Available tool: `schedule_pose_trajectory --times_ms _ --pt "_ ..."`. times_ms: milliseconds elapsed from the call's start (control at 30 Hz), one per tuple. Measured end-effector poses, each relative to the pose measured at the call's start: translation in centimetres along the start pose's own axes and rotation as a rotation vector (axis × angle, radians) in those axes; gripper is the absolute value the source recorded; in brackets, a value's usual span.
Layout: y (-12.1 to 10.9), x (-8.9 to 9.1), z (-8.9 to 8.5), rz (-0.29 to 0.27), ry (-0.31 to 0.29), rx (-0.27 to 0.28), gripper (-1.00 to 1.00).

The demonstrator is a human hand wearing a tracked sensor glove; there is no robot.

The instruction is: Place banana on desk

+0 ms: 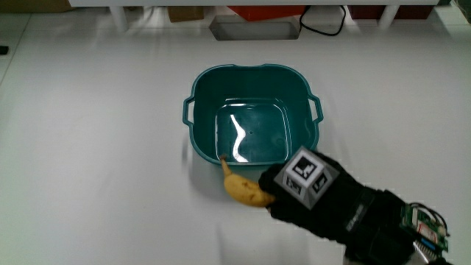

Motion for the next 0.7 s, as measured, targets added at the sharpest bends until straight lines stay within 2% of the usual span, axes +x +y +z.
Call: schedule_pose_trajectory --times_ms 267,300,500,700 --pt "0.4 -1.2 -3.6 -0.034 -0.063 -0.197 0.00" --pt "0.5 -1.3 -4.1 -0.033 -0.055 -0.210 0.00" --pt "0.7 -2.4 -5.6 -0.025 -0.071 -0.231 0.00" --pt "0.7 -2.6 -7.0 -0.024 -0.057 -0.252 0.00"
